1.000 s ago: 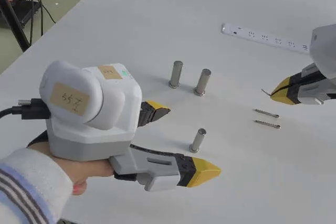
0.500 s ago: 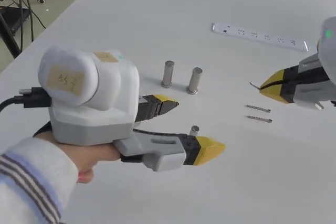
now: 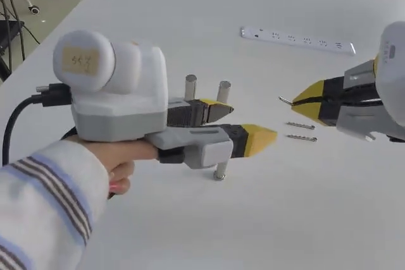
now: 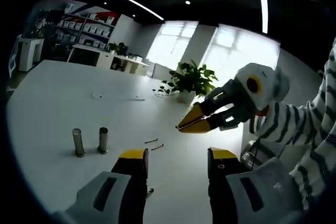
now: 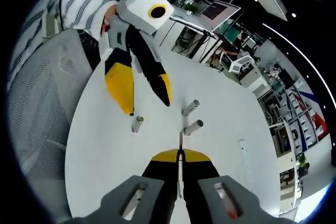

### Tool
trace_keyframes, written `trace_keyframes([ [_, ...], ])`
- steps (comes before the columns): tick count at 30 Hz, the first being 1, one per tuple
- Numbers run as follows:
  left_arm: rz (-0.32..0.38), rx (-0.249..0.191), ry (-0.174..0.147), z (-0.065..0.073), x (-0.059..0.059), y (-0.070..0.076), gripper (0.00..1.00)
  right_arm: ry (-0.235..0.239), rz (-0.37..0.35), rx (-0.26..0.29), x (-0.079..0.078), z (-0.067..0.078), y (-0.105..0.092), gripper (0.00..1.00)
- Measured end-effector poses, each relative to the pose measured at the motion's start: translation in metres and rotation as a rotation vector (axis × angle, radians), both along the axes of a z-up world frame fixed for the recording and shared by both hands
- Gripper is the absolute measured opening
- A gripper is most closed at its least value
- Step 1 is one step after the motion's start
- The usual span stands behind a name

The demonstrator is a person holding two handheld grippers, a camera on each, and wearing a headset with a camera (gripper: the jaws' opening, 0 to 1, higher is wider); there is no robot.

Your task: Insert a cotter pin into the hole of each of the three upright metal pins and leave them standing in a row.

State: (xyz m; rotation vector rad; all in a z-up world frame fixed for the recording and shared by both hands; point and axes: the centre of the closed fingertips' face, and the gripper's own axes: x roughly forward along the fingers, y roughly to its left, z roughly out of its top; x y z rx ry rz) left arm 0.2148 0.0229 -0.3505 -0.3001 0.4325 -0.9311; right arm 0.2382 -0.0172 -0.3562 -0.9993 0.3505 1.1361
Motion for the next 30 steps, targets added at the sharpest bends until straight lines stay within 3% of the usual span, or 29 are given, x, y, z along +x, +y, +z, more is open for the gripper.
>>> trace_keyframes([
  [2, -0.006, -0.014, 0.009, 0.003, 0.002, -0.002, 0.37, -0.002, 0.003, 0.006, -0.003, 0.001, 0.003, 0.0],
  [7, -0.016, -0.03, -0.003, 0.01, 0.008, -0.007, 0.2, -0.006, 0.008, 0.013, -0.01, -0.002, 0.006, 0.0],
  [16, -0.052, -0.029, 0.027, 0.007, 0.008, -0.016, 0.15, -0.063, 0.011, 0.0, -0.012, 0.001, 0.005, 0.0],
  [30, -0.08, -0.045, 0.071, 0.003, 0.006, -0.026, 0.05, -0.105, 0.037, -0.013, -0.024, 0.007, 0.012, 0.0],
])
